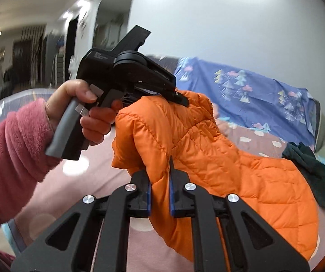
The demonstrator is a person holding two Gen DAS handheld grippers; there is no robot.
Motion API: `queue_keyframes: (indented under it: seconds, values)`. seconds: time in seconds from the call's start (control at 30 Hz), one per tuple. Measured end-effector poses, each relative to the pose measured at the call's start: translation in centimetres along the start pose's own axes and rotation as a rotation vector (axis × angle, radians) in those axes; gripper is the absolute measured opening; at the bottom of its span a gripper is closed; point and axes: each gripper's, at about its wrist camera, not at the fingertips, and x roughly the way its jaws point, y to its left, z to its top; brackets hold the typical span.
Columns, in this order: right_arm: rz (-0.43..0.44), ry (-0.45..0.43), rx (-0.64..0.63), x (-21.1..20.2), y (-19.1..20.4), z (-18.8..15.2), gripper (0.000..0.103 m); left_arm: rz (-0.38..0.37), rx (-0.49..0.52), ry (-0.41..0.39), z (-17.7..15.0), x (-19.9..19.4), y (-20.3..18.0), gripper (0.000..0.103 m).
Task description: Fold large clothes
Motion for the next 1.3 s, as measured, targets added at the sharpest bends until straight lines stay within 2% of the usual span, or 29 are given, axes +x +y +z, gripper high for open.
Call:
queue_keyframes:
  seconds: [0.2,0.33,0.5,0.6,0.67,0.8,0.87,0.9,0.93,1.0,1.07,1.1,1.13,1.17,1.23,1.27,1.3]
  values:
    - [-0.019,-0.08,0.218,-3.4,-7.1,-0.4,0.011,0.013,0.172,0.031,2.8,3.2,-8.6,0.018]
    - [-0.06,-0.107,0.351,-5.5,-11.8,-2.2,0.011,0.022,0.296,0.065,3.5,7.3,-15.0,0.018]
    - [-0.056,-0.103,0.522,-7.6,-16.4,-5.7,0.011,0.055,0.452,0.124,1.6,13.3,-23.0,0.018]
    - [-0.071,-0.075,0.628,-8.6,-18.4,-8.2,0.011,0.052,0.491,0.175,-0.1,16.6,-25.6,0.018]
    - [-0.086,-0.058,0.672,-9.0,-19.1,-9.6,0.011,0.047,0.508,0.209,-1.2,18.4,-26.6,0.019]
    - [-0.119,-0.011,0.732,-9.1,-19.6,-12.5,0.011,0.052,0.591,0.258,-3.9,21.8,-28.8,0.026]
    - [-0.116,0.025,0.732,-8.9,-19.7,-13.6,0.015,0.071,0.632,0.264,-5.1,22.8,-29.5,0.027]
    - [-0.107,0.026,0.712,-9.2,-19.5,-13.8,0.027,0.086,0.649,0.267,-5.6,23.2,-29.6,0.027]
    - [-0.099,0.015,0.699,-9.7,-19.8,-13.8,0.039,0.1,0.662,0.269,-6.1,23.5,-29.6,0.024]
    - [-0.042,-0.065,0.696,-11.8,-20.7,-13.9,0.046,0.124,0.666,0.255,-6.4,23.3,-28.8,0.021]
    - [-0.011,-0.138,0.753,-13.7,-23.7,-13.8,0.046,0.112,0.635,0.23,-5.8,21.8,-27.7,0.02]
    - [-0.042,-0.146,0.789,-14.0,-25.4,-13.4,0.046,0.097,0.606,0.21,-5.2,20.7,-27.0,0.02]
    - [-0.106,-0.1,0.813,-13.4,-27.3,-13.1,0.046,0.082,0.579,0.197,-4.7,19.8,-26.3,0.02]
    - [-0.133,-0.053,0.797,-12.4,-28.2,-12.8,0.046,0.061,0.546,0.182,-4.0,18.7,-25.6,0.02]
    - [-0.205,0.105,0.733,-7.8,-30.6,-12.1,0.046,0.027,0.502,0.16,-2.9,16.9,-24.7,0.02]
    - [-0.221,0.152,0.732,-5.9,-31.5,-12.1,0.046,0.017,0.491,0.15,-2.6,16.3,-24.4,0.02]
    - [-0.212,0.193,0.743,-3.6,-32.4,-12.0,0.03,0.009,0.486,0.14,-2.4,15.7,-24.3,0.02]
